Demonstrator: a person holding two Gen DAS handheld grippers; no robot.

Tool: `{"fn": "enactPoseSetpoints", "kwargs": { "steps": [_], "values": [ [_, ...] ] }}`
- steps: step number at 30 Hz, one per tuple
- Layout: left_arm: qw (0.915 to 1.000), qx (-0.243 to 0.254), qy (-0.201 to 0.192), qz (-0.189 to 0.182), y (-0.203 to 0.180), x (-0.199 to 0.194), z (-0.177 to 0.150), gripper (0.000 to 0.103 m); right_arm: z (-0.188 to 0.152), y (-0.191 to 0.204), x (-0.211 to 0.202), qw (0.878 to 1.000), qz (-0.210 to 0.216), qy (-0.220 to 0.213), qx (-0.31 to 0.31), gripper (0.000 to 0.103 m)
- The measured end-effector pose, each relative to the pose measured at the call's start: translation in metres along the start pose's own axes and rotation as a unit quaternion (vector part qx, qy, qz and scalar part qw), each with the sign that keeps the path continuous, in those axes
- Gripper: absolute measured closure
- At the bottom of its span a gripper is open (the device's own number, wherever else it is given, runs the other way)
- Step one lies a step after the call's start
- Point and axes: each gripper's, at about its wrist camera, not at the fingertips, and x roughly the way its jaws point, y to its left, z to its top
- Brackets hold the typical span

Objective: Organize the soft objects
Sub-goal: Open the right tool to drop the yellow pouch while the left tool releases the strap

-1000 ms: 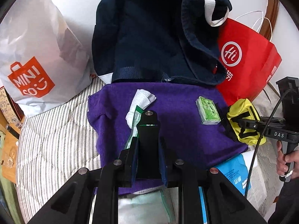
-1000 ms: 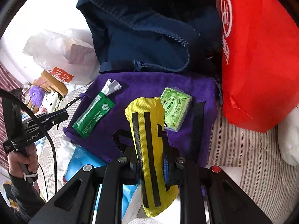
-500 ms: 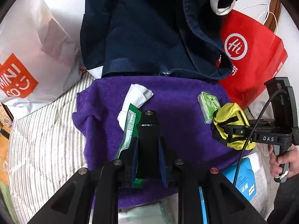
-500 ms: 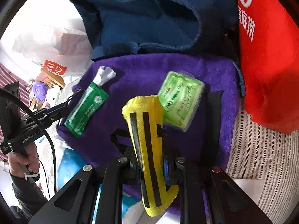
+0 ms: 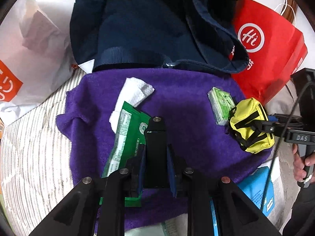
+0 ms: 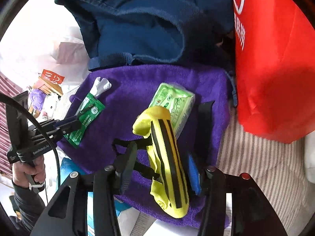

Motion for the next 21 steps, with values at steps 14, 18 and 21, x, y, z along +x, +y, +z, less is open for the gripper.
{"fn": "enactPoseSetpoints", "kwargs": {
  "steps": [14,18,21],
  "values": [
    [0.9995,0.005,0.029,0.010,-0.005,0.030,0.004,0.083,-0.002,0.001,-0.024,0.999,-0.032,-0.020,-0.009,0.053],
    [0.9993,-0.001,0.035,0.012,-0.006,0.030,0.006,0.082,-0.004,0.005,-0.033,0.999,-0.031,-0.027,-0.013,0.053],
    [0.9992,-0.005,0.038,0.010,-0.008,0.030,0.007,0.078,-0.008,0.009,-0.040,0.999,-0.030,-0.033,-0.017,0.053]
  ]
}}
